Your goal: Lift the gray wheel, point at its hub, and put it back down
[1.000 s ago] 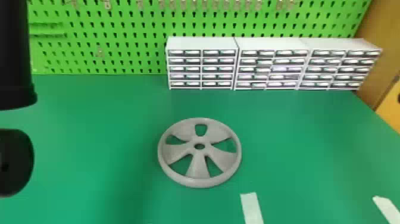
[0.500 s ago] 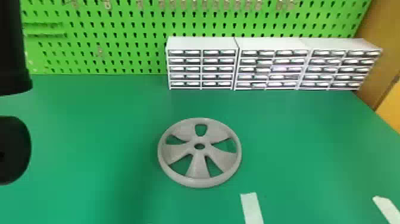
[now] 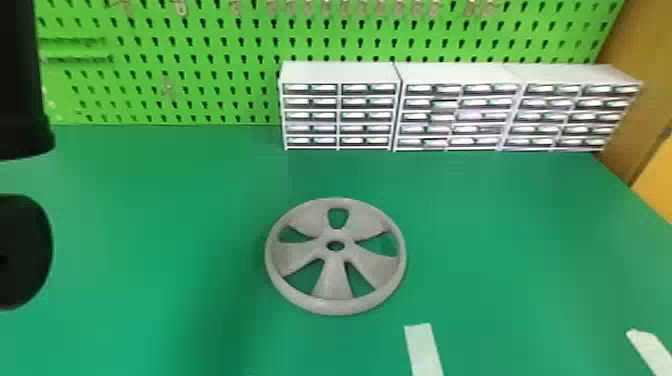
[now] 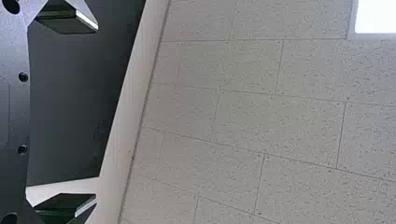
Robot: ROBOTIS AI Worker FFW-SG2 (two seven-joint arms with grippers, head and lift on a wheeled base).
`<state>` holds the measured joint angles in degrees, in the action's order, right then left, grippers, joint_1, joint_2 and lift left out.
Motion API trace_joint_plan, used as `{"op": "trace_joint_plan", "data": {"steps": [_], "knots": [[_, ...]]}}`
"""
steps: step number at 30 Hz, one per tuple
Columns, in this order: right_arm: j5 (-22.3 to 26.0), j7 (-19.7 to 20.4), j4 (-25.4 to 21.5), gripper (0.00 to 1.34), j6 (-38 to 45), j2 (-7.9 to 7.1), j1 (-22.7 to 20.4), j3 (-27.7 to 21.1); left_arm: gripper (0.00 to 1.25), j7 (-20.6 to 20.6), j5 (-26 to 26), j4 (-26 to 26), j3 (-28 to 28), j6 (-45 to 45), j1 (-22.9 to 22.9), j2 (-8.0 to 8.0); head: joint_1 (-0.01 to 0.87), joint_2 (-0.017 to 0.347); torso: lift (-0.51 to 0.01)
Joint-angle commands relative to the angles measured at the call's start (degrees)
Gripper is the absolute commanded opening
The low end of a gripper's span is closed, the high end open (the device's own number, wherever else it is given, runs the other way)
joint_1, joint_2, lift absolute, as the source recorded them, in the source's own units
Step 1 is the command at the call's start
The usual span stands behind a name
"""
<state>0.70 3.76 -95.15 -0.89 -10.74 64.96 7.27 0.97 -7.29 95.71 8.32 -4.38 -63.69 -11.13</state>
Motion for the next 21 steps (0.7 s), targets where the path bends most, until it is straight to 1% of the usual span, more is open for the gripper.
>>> {"op": "trace_joint_plan", "data": {"steps": [1, 21], "knots": [[0.0, 0.0, -0.2, 1.30, 0.0, 0.02, -0.1, -0.1, 1.22, 0.0, 0.2, 0.0, 0.2, 0.0, -0.2, -0.04, 0.692, 0.048, -0.088], [0.1, -0.1, -0.7, 1.30, 0.4, 0.02, -0.3, 0.0, 1.22, 0.4, 0.3, -0.1, 0.4, 0.0, -0.1, 0.32, 0.692, 0.048, -0.088]]}}
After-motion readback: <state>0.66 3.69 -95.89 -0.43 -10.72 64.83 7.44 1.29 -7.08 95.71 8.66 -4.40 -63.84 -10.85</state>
